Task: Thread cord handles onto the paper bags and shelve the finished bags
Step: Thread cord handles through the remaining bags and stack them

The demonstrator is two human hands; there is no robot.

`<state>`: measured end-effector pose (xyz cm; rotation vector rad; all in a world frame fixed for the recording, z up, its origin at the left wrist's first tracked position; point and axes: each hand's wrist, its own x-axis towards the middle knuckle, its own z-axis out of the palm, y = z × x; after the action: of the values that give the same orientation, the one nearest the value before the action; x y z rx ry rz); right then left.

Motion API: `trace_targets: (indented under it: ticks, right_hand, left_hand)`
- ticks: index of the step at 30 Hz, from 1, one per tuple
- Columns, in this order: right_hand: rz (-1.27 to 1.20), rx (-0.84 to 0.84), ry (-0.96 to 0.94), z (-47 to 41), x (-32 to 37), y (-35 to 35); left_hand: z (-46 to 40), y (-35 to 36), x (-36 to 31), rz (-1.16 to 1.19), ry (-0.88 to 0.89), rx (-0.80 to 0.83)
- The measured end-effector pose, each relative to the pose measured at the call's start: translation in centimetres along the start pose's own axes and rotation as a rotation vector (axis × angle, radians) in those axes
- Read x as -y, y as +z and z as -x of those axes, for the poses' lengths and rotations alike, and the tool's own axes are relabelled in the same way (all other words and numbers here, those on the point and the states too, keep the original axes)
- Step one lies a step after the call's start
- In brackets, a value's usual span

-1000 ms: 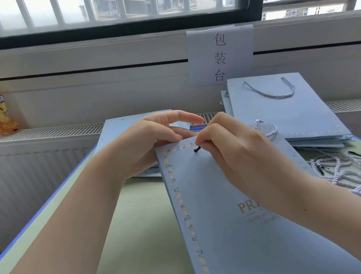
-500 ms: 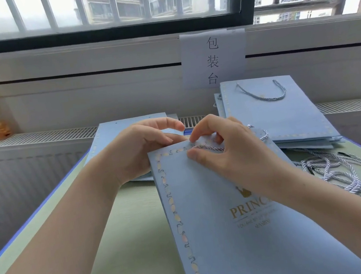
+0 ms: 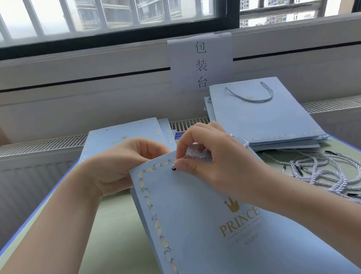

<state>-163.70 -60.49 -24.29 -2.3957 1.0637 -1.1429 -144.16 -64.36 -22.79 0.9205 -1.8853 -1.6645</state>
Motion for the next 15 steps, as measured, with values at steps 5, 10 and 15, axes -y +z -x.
trace_targets:
  ticks: [5, 10, 15]
  right_hand:
    - [0.058, -0.026, -0.054, -0.2, -1.0, -0.1]
    - [0.332, -0.218, -0.234, -0.3, -2.2, 0.6]
    - [0.405, -0.276, -0.285, -0.1, -2.5, 0.3]
  left_hand:
    - [-0.1, 0.3, -0.1, 0.014, -0.004, -0.010]
    - [-0.2, 0.2, 0.1, 0.009, 0.019, -0.080]
    - [-0.1, 0.4, 0.1, -0.011, 0.009, -0.201]
